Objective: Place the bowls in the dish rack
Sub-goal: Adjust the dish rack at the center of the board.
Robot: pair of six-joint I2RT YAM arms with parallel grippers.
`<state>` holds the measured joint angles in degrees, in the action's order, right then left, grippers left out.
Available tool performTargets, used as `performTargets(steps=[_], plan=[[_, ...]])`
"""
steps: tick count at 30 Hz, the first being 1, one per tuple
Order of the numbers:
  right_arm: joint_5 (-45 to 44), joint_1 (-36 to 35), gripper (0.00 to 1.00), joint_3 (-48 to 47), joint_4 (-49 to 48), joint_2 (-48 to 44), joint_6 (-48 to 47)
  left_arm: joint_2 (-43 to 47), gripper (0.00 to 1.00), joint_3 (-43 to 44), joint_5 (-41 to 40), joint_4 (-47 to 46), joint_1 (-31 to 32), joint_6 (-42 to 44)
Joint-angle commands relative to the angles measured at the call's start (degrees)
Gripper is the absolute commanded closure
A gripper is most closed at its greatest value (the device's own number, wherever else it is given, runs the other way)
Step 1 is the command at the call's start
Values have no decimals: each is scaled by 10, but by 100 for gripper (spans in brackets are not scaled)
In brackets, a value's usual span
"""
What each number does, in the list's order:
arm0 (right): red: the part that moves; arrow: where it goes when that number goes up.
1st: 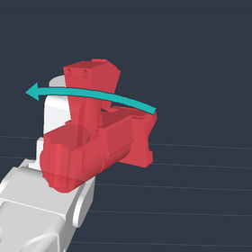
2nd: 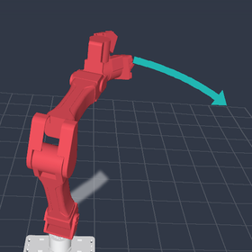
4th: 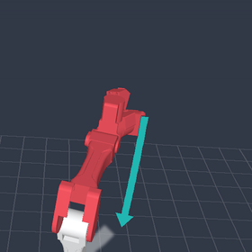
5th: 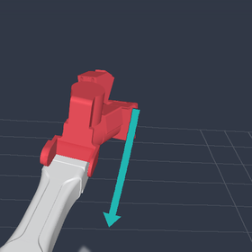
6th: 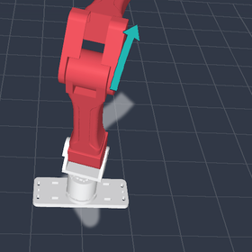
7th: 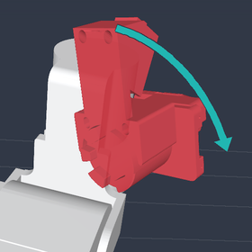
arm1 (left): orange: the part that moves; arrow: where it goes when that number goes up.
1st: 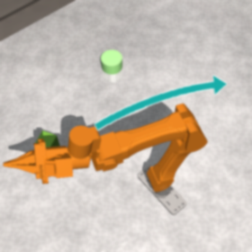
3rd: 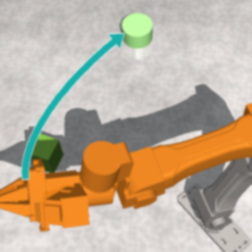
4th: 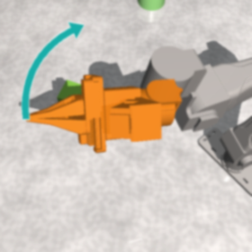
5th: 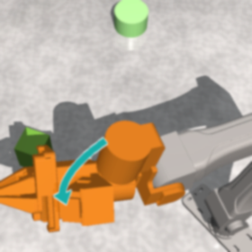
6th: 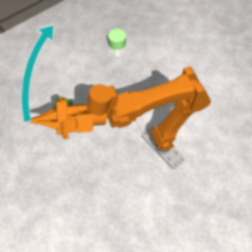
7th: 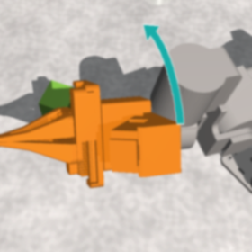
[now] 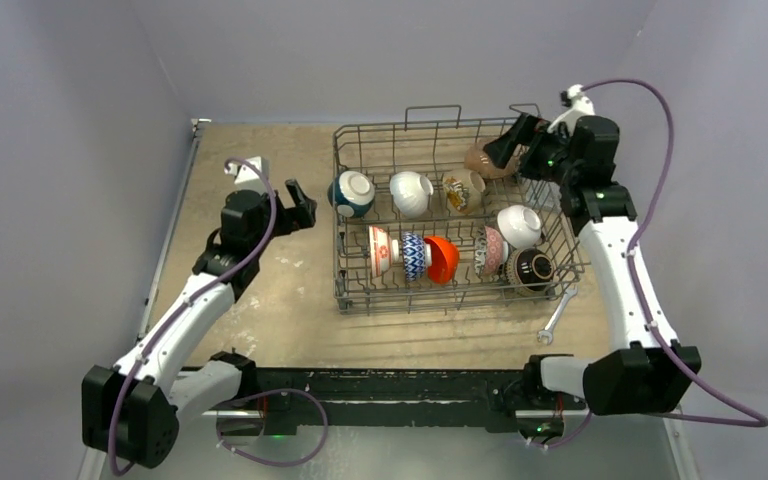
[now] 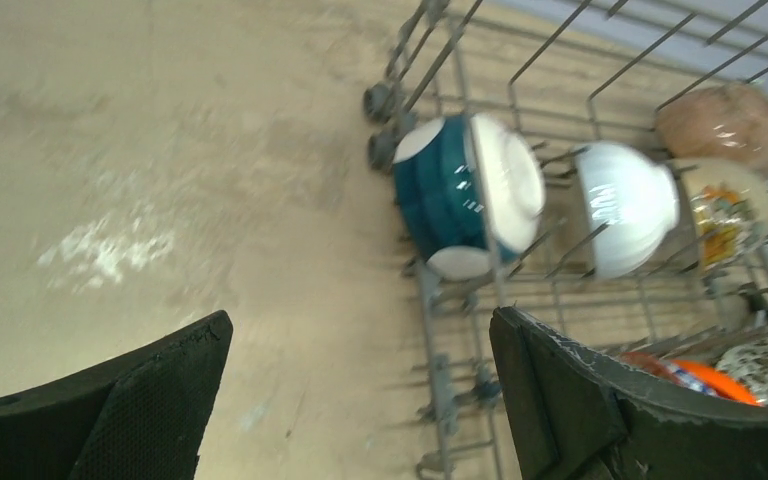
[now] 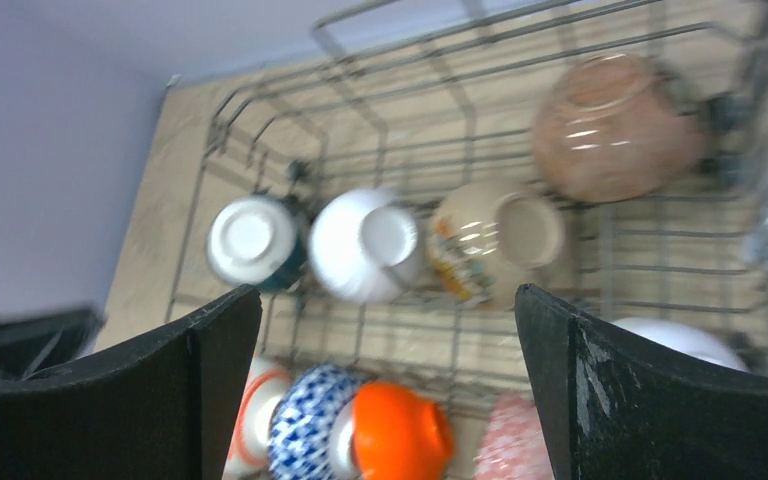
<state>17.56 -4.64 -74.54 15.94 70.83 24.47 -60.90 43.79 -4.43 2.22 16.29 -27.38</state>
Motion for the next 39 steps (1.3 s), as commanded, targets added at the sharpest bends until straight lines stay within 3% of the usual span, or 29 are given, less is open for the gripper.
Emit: performTargets(steps=[1, 11, 23, 28, 36, 39], plan=[[8, 97, 1, -3, -62, 3, 21, 63, 1, -52, -61, 12, 1, 9], [-169, 256, 1, 135, -141, -25, 77, 114, 1, -119, -132, -1, 1, 8], [-297, 285, 1, 340, -259, -82, 167, 132, 1, -216, -240, -81, 1, -10], [-354, 285, 1, 455, -361, -129, 162, 143, 1, -255, -233, -149, 1, 32], [-350, 285, 1, 521, -424, -126, 102, 128, 1, -308, -302, -275, 1, 94], [-275, 285, 1, 547, -494, -117, 52, 108, 1, -307, -320, -302, 1, 128]])
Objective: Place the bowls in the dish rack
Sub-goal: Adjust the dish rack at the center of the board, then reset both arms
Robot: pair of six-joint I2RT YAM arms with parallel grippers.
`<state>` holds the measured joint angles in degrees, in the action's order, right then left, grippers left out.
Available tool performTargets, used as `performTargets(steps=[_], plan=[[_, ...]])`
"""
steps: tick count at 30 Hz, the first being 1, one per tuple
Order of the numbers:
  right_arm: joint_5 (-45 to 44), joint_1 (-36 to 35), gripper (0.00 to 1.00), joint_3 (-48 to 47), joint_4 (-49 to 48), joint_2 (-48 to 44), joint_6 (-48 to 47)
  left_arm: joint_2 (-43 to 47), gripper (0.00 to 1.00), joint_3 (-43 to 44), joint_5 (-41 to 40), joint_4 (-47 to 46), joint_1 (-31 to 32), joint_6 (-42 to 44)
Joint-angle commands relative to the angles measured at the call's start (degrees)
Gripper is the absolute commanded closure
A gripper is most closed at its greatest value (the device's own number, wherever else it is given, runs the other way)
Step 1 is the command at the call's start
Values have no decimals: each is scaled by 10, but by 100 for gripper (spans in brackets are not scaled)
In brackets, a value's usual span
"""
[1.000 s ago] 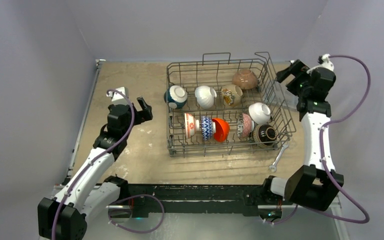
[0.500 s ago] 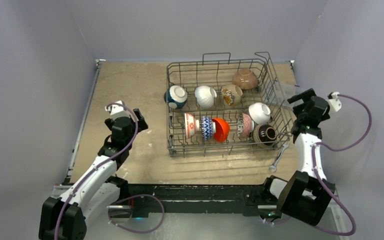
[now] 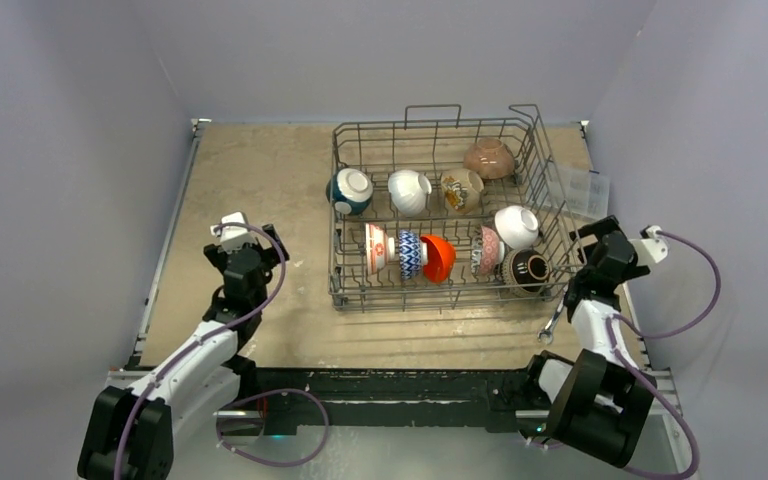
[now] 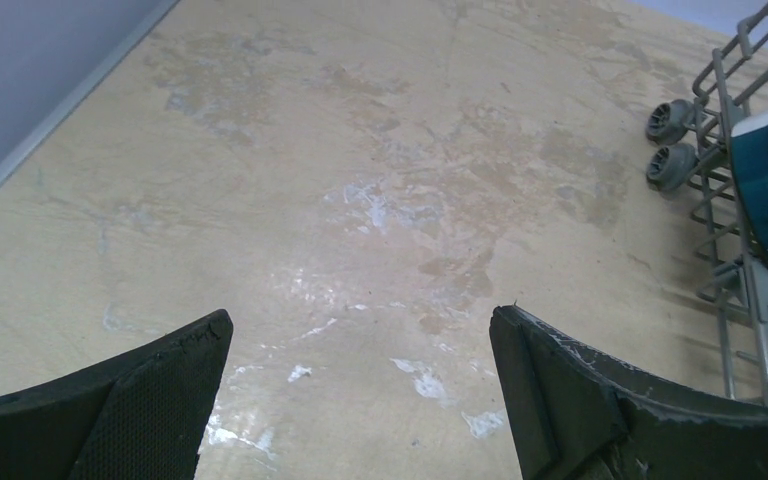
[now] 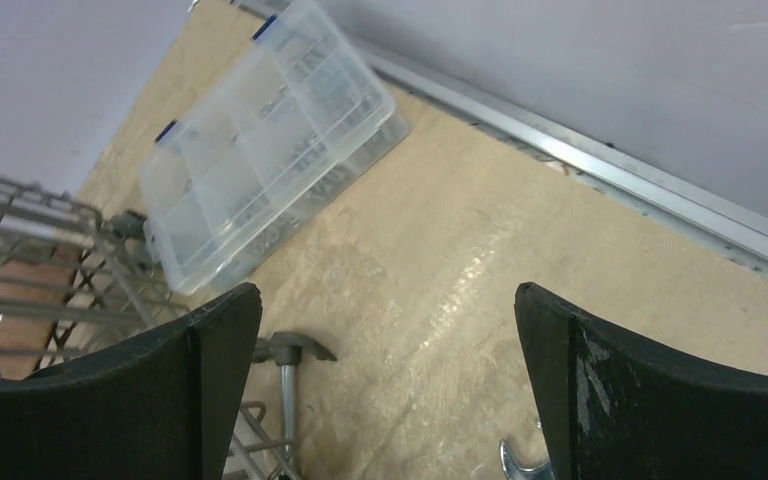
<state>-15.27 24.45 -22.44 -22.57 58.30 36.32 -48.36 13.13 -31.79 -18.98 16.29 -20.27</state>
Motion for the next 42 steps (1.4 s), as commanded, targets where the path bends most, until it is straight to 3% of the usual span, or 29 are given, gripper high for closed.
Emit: performTargets(steps=[1, 6, 10, 15, 25, 29, 33, 35, 40, 42], plan=[[98, -7, 1, 31, -132, 13, -85, -22, 1, -3, -54, -100, 1, 67], [181, -55, 4, 11, -166, 38, -131, -22, 1, -39, -63, -164, -1, 94], [162, -152, 3, -21, -168, 70, -192, -19, 1, -73, -54, -243, -10, 117], [171, -195, 3, -13, -230, 98, -202, -44, 1, -72, -15, -267, -38, 134], [109, -199, 1, 60, -334, 92, -321, -207, 1, -64, 165, -415, -127, 122], [130, -200, 2, 111, -477, 118, -321, -283, 1, -63, 216, -504, -147, 136], [132, -199, 1, 120, -541, 140, -337, -333, 1, -45, 269, -531, -158, 156], [139, -199, 1, 112, -551, 156, -342, -353, 1, -49, 274, -553, -161, 160], [174, -199, 1, 88, -567, 200, -347, -486, 1, -71, 252, -748, -163, 153], [190, -200, 1, 90, -597, 218, -341, -459, 1, -61, 245, -663, -163, 150]])
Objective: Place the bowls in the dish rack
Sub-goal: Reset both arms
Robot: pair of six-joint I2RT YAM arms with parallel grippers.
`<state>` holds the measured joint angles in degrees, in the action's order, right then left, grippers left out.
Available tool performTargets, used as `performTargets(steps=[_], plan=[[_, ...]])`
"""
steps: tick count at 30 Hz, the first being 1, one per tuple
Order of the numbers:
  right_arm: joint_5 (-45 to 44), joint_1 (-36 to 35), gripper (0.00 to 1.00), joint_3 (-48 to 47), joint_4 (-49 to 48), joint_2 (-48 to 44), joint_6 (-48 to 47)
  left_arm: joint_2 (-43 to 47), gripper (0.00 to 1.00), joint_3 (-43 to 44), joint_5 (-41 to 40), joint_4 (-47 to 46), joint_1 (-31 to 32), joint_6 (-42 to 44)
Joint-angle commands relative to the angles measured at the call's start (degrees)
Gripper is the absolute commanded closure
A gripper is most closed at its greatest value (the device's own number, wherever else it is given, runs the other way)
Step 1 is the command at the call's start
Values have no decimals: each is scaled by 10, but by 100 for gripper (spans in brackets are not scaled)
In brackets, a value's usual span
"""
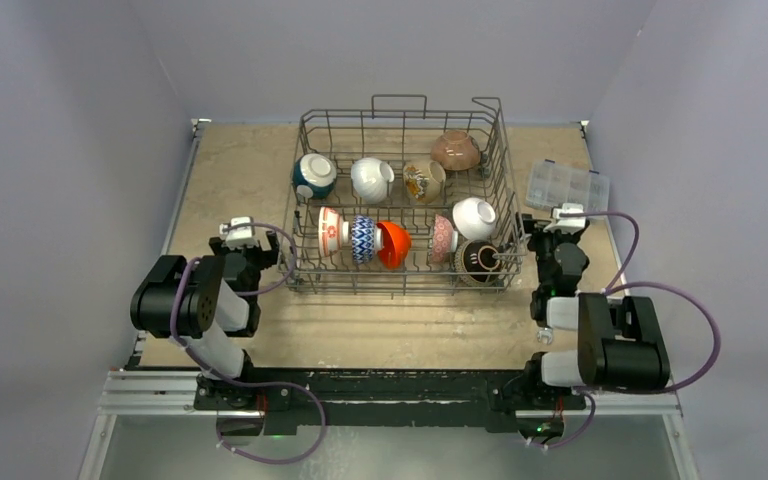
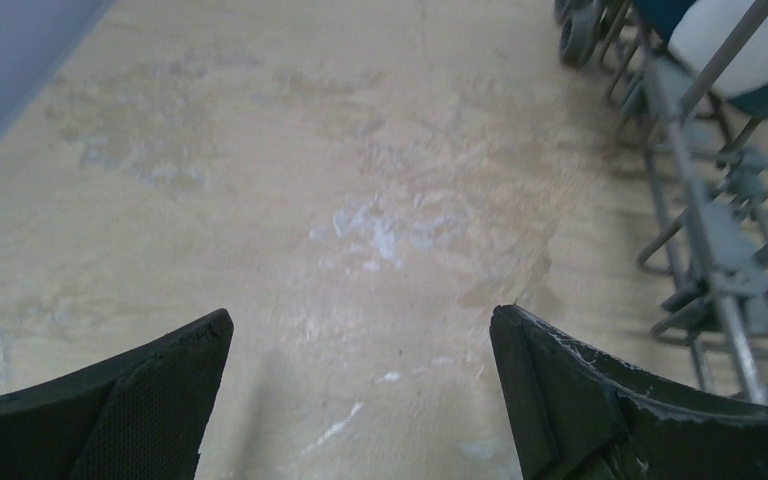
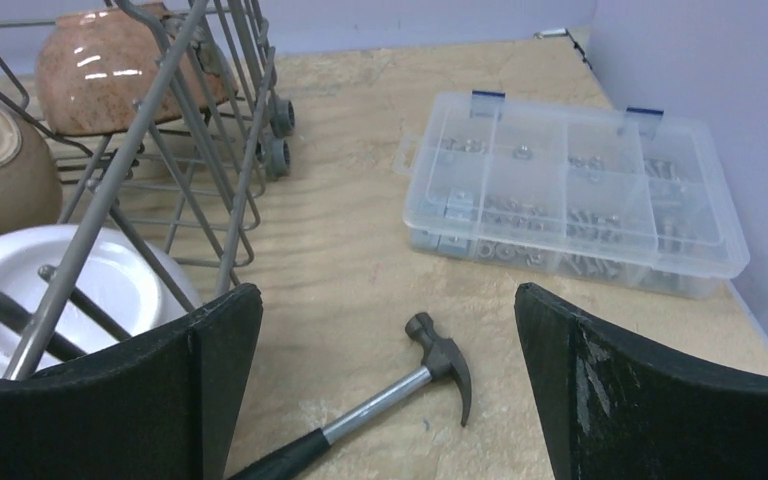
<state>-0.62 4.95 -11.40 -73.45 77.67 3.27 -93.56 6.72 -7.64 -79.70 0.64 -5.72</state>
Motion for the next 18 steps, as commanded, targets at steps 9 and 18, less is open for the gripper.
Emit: performTargets(steps=[9, 18], plan=[[47, -5, 1, -10, -192, 112, -4, -5, 1, 62, -3, 35, -6, 3], [34, -10, 1, -24, -171, 116, -4, -10, 1, 78, 6, 59, -3, 12]])
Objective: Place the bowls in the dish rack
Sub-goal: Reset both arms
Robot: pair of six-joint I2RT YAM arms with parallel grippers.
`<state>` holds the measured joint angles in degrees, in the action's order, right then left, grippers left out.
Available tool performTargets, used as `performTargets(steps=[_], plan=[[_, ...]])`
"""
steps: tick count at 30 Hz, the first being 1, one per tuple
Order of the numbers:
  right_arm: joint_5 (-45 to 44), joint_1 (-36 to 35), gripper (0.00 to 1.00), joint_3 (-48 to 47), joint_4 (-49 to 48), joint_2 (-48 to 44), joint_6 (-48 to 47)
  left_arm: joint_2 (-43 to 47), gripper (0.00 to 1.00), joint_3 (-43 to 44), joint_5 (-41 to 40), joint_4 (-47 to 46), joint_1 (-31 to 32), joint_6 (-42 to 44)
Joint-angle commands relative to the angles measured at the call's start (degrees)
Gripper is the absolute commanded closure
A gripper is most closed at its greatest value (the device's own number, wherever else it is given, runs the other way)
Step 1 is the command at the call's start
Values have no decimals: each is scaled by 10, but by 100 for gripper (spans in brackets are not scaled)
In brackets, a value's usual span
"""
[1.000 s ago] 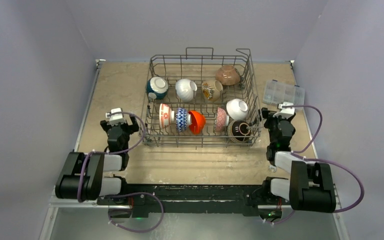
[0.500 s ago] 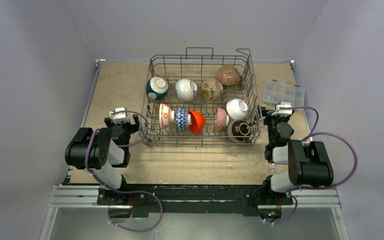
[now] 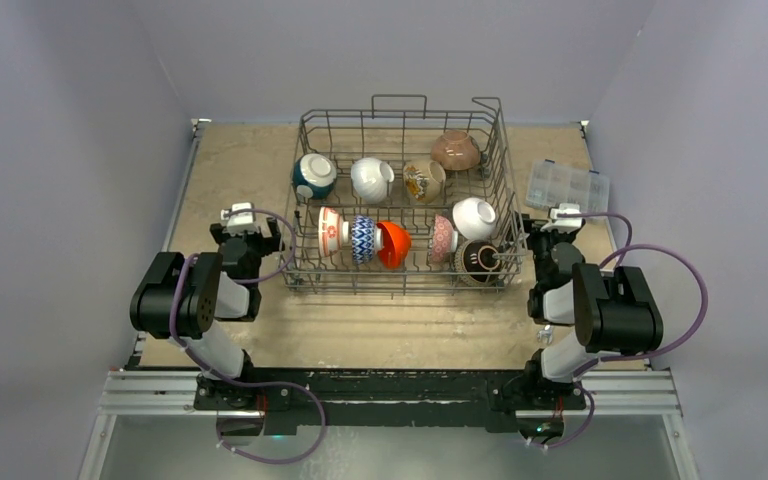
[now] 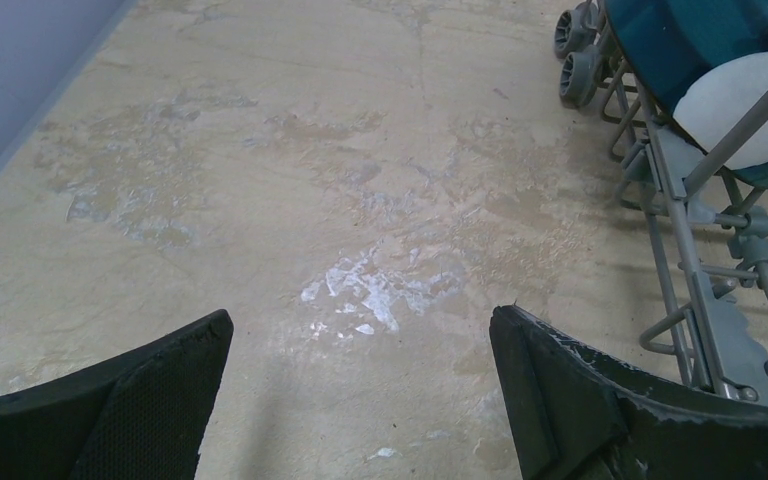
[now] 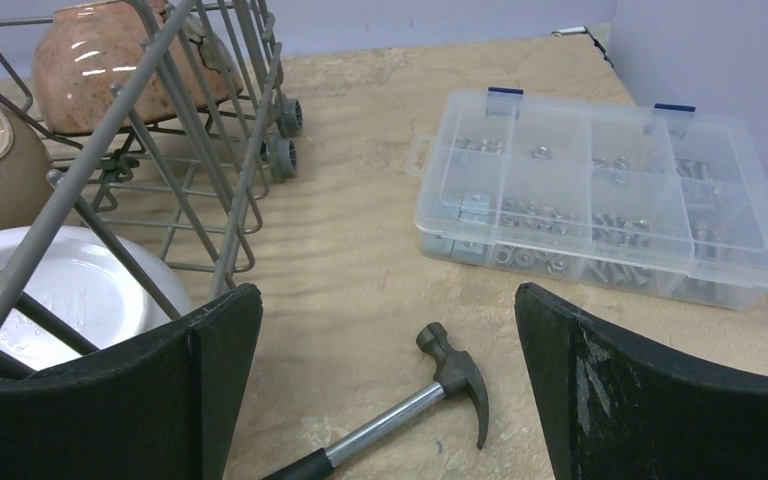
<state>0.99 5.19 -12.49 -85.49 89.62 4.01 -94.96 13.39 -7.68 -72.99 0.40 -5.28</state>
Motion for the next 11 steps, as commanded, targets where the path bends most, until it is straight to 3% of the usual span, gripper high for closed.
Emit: performTargets(steps=[1, 11], plan=[[18, -12, 1, -12, -51, -4, -11, 5, 1, 12, 6, -6, -1, 8], [18, -12, 1, -12, -50, -4, -11, 3, 1, 29, 33, 27, 15, 38]])
